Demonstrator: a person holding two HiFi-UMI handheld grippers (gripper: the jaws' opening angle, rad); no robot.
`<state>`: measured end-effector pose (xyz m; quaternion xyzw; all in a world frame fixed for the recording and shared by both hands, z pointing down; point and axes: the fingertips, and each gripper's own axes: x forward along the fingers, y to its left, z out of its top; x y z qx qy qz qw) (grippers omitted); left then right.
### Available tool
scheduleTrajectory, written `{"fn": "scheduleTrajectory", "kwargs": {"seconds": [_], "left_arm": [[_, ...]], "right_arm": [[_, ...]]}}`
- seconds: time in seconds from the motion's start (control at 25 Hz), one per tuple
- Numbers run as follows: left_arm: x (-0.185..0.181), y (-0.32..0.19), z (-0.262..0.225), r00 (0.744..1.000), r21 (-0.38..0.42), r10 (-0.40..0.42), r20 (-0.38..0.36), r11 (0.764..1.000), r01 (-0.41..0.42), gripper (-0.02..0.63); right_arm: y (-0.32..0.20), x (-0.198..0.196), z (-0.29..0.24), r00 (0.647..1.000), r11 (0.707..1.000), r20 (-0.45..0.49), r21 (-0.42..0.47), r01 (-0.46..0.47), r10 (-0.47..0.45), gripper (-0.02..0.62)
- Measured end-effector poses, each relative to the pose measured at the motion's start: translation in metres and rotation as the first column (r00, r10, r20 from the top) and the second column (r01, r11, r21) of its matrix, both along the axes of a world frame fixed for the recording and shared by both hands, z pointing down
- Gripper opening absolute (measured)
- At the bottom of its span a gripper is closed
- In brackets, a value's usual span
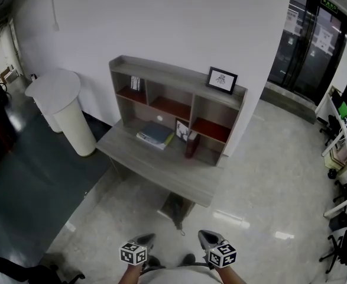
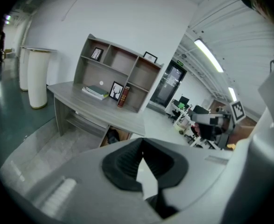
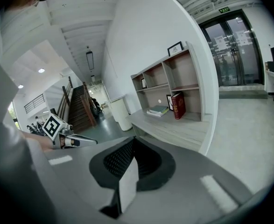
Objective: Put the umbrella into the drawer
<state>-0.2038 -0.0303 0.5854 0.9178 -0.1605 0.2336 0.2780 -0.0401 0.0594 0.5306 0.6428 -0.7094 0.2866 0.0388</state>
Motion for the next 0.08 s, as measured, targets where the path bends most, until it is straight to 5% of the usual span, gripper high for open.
{"fn": "scheduleTrajectory", "kwargs": {"seconds": [0.08], "left_arm": [[0.0005, -0.0008, 0.0002, 1.0, -0.001, -0.006, 0.001, 1.0, 0.006, 0.0]], "right_arm": [[-0.0001, 0.0018, -0.0008, 1.0, 1.0, -0.003, 0.004, -0.001, 0.001, 0.005]]}}
